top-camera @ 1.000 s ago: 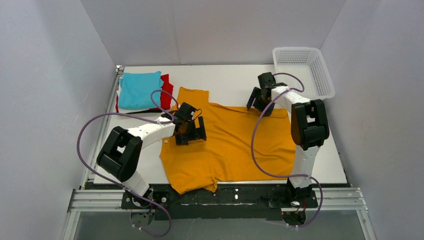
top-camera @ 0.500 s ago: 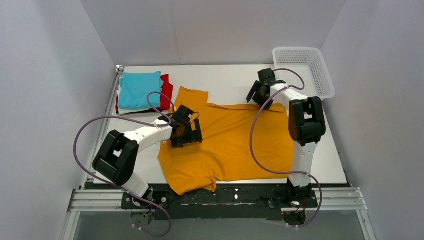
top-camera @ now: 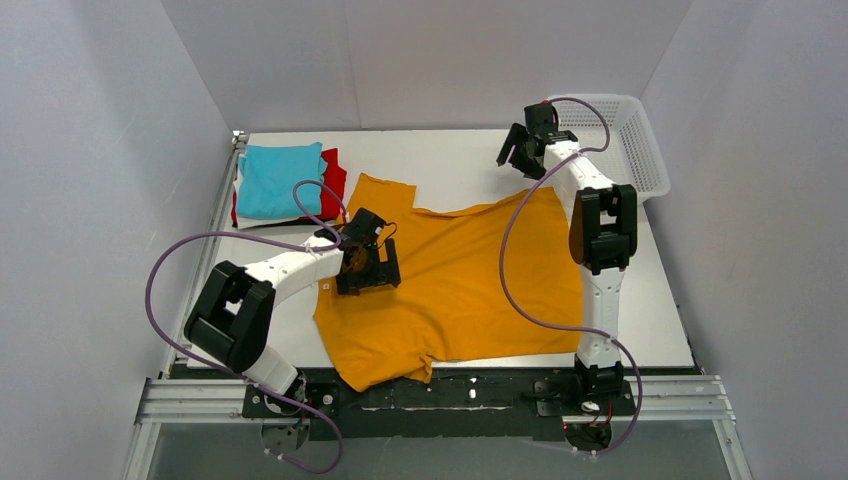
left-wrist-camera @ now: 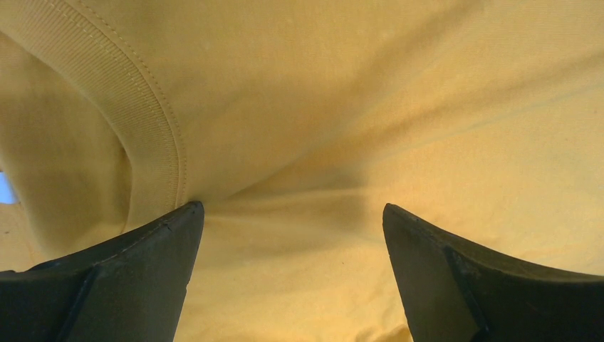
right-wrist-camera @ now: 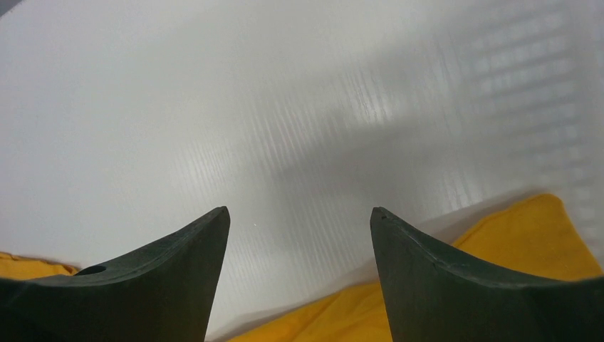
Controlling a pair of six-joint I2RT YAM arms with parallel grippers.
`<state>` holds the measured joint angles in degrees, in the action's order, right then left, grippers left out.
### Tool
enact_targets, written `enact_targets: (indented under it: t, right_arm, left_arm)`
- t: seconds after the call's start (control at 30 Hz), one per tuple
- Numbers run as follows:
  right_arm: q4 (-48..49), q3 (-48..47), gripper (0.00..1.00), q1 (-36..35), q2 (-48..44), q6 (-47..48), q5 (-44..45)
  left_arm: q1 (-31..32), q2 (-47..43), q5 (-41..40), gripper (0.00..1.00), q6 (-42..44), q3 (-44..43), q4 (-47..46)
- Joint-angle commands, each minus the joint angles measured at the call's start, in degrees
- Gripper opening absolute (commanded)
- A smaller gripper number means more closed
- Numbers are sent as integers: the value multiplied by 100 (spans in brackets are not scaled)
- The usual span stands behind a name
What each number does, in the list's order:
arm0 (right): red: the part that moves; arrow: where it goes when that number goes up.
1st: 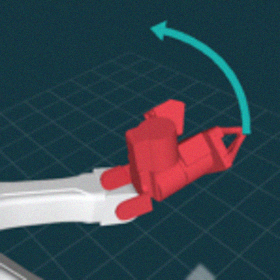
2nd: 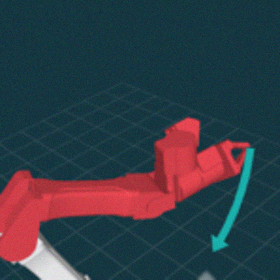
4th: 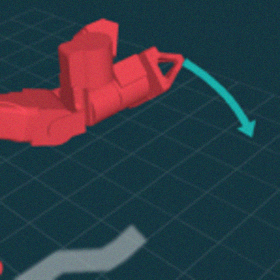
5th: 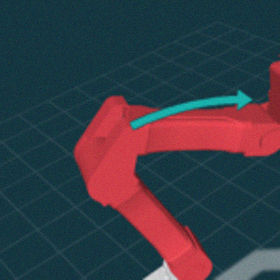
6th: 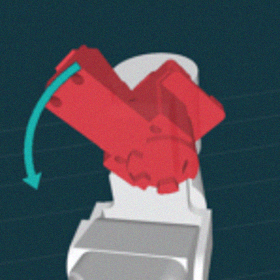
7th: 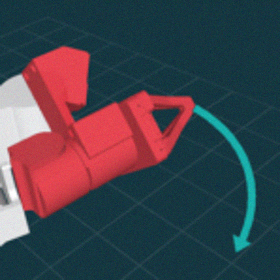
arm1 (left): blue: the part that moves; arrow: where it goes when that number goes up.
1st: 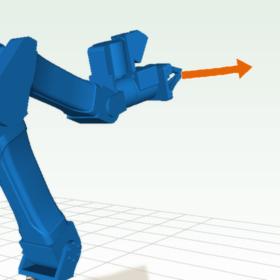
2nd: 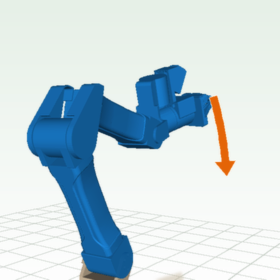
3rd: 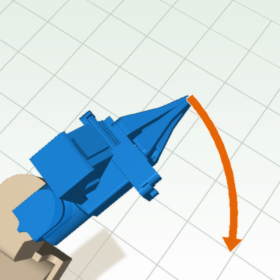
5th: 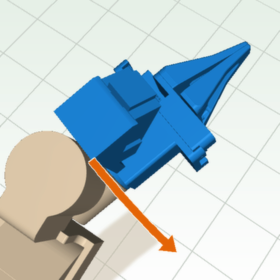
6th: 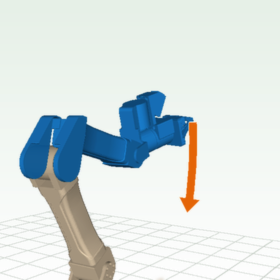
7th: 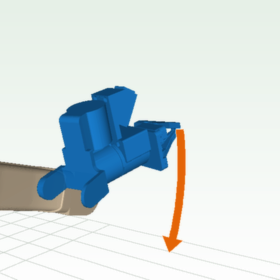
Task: Fold and stack the t-shirts
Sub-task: Flatten out the tshirt
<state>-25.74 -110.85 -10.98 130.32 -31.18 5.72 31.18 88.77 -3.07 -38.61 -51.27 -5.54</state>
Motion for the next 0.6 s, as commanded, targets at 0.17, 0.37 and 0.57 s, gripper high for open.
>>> enact_targets:
  t: [0.17,0.37,0.57]
  right_arm:
    - [-561,1485,83,-412,-1861,444,-481]
    - [156,3159,87,-628,-2515,67,-1051]
    - [-289,3056,88,-617,-2045,77,-809]
  left_arm:
    - [-63,-204,-417,98,309,-809,680]
    - [-526,544,-383,98,327,-1109,356]
    - [-1094,1645,-29,98,191,-1825,235]
